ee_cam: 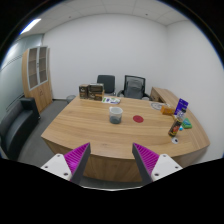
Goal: Pour water
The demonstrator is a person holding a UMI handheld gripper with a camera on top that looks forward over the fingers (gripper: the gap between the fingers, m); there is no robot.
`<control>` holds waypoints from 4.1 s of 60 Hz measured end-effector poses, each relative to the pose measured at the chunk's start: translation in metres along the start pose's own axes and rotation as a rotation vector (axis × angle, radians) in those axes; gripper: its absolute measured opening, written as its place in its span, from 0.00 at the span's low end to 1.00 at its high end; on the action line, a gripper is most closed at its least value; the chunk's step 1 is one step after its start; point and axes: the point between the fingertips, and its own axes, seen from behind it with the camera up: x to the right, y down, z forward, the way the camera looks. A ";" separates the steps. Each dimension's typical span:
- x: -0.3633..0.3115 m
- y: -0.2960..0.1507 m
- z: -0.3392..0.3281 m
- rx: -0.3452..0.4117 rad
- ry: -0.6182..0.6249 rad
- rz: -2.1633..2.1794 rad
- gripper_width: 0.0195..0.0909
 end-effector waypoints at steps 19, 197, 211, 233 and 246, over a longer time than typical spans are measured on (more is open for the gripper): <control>0.169 0.034 0.032 -0.033 0.134 0.071 0.93; 0.188 -0.250 0.380 0.262 0.237 -0.798 0.28; 0.204 -0.225 0.405 0.268 -0.054 -0.204 0.28; 0.213 -0.145 0.479 0.189 -0.201 0.006 0.28; 0.212 -0.132 0.480 0.224 -0.199 -0.026 0.33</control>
